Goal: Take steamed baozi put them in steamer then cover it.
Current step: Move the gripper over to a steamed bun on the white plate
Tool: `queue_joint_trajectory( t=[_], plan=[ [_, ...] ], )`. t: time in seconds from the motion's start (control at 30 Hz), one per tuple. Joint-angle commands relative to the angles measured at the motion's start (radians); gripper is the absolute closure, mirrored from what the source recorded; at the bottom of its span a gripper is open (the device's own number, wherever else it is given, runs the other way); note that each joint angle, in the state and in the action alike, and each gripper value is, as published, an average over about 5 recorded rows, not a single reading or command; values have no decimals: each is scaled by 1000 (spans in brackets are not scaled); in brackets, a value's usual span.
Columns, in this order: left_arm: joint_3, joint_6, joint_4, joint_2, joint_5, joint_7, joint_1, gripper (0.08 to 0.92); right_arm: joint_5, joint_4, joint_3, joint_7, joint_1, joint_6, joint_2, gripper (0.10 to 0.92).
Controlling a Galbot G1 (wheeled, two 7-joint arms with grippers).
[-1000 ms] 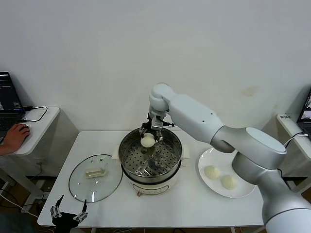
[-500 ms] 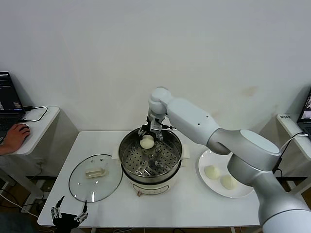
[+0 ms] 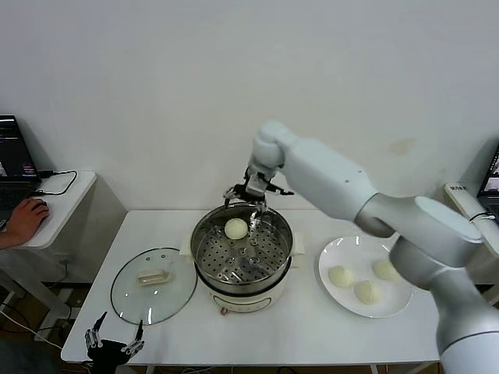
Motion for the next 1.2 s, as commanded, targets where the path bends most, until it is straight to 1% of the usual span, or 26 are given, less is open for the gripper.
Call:
queue_joint_trajectory(
  t=[0.03, 0.1, 0.2, 0.3, 0.43, 0.57, 0.7, 0.87, 1.2],
  plan=[
    [11, 37, -17, 28, -55, 11, -13, 177, 281, 244, 6, -58, 70, -531, -329, 203],
    [14, 42, -21, 35, -63, 14, -19, 177, 276, 303, 3, -77, 74, -662, -405, 203],
    [16, 48, -23, 44, -76, 18, -27, 177, 253, 370, -5, -94, 63, -776, -501, 202],
    [18, 52, -23, 54, -82, 22, -29, 177, 224, 431, -8, -104, 31, -855, -597, 202],
    [17, 62, -37, 61, -95, 27, -21, 177, 182, 481, -18, -110, -12, -878, -682, 203],
    [17, 73, -48, 54, -113, 29, -16, 177, 139, 503, 2, -102, -90, -874, -729, 202],
    [19, 76, -50, 43, -118, 29, -11, 177, 95, 515, 66, -95, -229, -862, -748, 203],
    [20, 75, -42, 30, -103, 29, -5, 177, 52, 500, 130, -84, -378, -853, -724, 202],
    [10, 70, -37, 14, -82, 26, 20, 177, 2, 439, 265, 50, -572, -846, -639, 202]
  ],
)
